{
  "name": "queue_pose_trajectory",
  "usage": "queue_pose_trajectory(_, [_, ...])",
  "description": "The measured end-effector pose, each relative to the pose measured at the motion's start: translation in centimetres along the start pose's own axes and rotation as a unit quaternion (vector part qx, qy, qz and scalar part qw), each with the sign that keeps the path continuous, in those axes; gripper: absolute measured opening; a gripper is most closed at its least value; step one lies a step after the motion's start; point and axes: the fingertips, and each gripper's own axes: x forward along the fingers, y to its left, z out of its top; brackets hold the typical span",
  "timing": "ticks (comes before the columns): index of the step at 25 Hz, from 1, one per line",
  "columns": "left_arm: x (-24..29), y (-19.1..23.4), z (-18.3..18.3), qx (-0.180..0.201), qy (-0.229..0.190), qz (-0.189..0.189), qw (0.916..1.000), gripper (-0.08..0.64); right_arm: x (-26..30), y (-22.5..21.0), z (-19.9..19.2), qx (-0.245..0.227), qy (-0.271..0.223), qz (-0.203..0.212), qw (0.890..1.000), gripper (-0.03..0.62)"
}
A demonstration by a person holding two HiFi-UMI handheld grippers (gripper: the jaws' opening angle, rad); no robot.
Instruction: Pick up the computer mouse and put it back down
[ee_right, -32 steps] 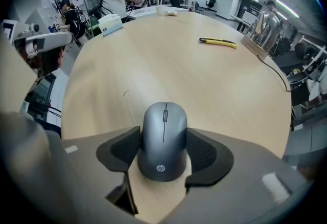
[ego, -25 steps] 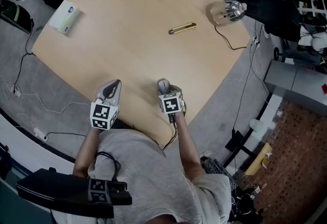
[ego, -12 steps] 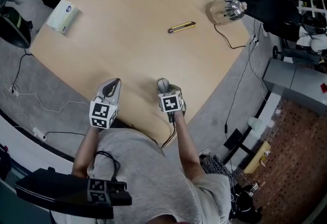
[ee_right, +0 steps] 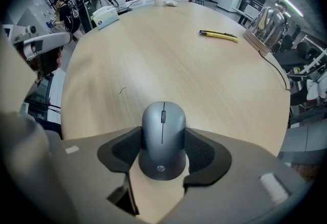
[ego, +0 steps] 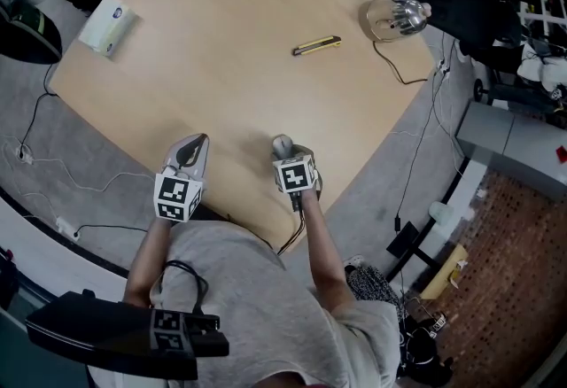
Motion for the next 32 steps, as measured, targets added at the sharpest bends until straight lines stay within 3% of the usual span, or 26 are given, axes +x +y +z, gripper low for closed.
queue_pose_trajectory(17, [0.3, -0.3, 0.5, 0.006, -0.002, -0.002, 1.0000, 0.020, -0.3, -0.3, -0.1, 0.010, -0.005, 0.009, 1.000, 0.262])
queue_pose_trajectory(32, [0.0, -2.3, 2.2, 0.034, -0.019, -0.018, 0.9991, 0.020, -4.7, -1.3, 1.0, 0.073, -0.095, 0.007, 0.993, 0.262])
